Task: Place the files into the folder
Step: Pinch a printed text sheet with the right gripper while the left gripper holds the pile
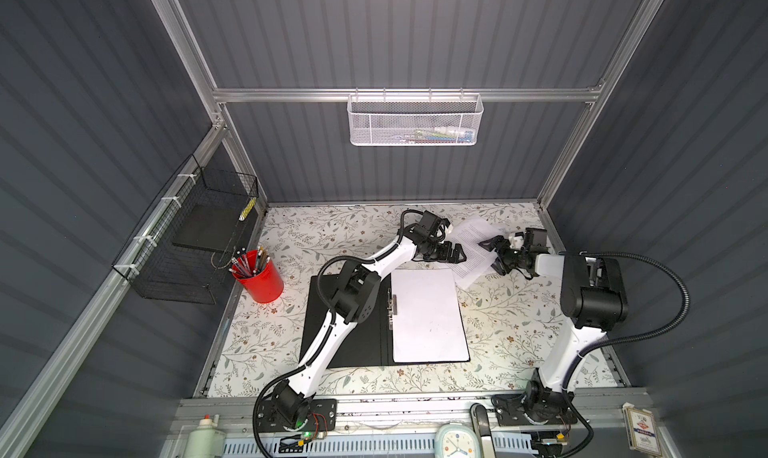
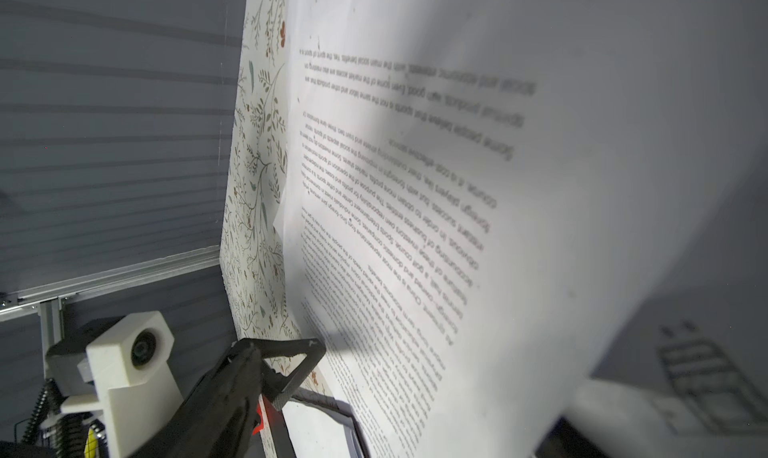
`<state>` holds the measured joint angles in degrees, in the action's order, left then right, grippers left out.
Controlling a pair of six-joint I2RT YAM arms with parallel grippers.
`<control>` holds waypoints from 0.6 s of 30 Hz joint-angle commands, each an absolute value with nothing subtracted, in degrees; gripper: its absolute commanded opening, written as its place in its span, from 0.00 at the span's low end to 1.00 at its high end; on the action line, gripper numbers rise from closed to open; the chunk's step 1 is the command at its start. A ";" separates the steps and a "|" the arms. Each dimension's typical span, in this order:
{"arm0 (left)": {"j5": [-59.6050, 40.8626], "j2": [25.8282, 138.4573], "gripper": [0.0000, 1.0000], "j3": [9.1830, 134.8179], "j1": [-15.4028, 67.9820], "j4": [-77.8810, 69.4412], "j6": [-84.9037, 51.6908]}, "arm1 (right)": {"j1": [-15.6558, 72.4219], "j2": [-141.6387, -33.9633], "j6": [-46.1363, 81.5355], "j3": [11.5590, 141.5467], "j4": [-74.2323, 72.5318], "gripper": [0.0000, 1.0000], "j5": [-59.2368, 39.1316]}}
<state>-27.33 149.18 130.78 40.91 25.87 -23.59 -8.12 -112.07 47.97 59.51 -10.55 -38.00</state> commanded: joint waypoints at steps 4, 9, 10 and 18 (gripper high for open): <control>-28.59 151.59 1.00 130.62 41.15 29.29 -23.28 | -7.22 -109.78 54.66 54.33 -18.31 0.62 -37.27; -29.05 151.38 1.00 130.52 40.95 29.01 -23.59 | -6.71 -109.78 57.45 51.86 -21.86 0.48 -35.36; -29.21 151.22 1.00 130.27 40.83 28.80 -23.63 | -6.67 -109.54 58.00 51.16 -22.71 0.44 -34.86; -30.51 149.97 1.00 130.20 39.91 27.70 -24.15 | -6.18 -108.14 59.94 48.06 -27.40 0.02 -32.08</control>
<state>-28.95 149.18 130.76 40.42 25.85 -23.68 -6.57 -109.43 59.13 48.27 -24.27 -33.28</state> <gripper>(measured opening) 0.997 0.049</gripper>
